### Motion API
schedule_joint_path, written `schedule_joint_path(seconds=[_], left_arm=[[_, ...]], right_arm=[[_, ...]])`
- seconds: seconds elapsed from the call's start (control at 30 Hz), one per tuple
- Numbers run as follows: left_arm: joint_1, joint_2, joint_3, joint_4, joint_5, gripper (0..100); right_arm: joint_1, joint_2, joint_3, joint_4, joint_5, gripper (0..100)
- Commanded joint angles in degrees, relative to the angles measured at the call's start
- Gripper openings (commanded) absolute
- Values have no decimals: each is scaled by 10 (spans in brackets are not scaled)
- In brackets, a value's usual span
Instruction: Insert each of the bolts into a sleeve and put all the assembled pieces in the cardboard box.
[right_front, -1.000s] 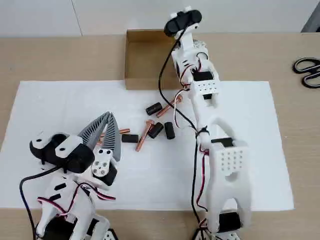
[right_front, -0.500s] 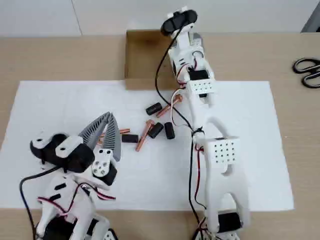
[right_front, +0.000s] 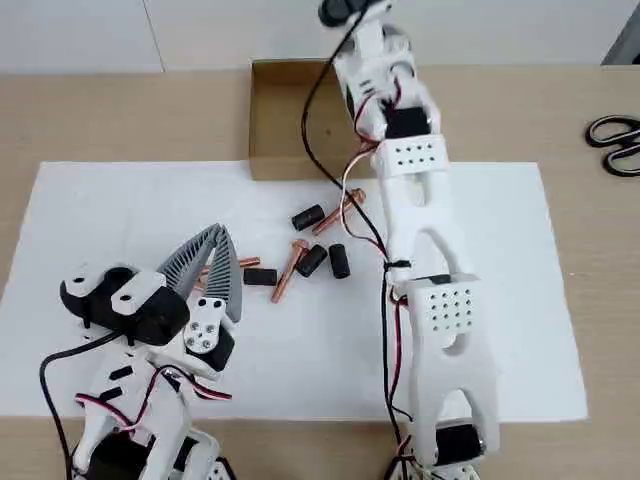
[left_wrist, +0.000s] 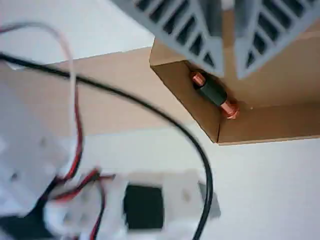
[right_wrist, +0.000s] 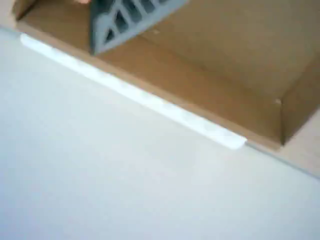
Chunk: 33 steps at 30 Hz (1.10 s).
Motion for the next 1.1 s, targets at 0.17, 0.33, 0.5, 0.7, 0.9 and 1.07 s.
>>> schedule_joint_path(seconds=[0.17, 0.33, 0.5, 0.7, 0.9, 1.07], left_arm=[[-4, -5, 0, 0, -3, 7], [-4, -5, 0, 0, -2, 7], [-4, -5, 0, 2, -2, 7], [-4, -5, 0, 2, -2, 7], [-4, -5, 0, 2, -2, 7], [-4, -5, 0, 3, -2, 7]], right_arm=[[-29, -104, -206, 276, 1, 193], [-36, -115, -272, 419, -1, 193], [-49, -167, -273, 519, -63, 193], [-62, -229, -273, 526, -79, 191], [-64, -316, -272, 533, -79, 191], [-61, -436, -271, 533, -79, 191]])
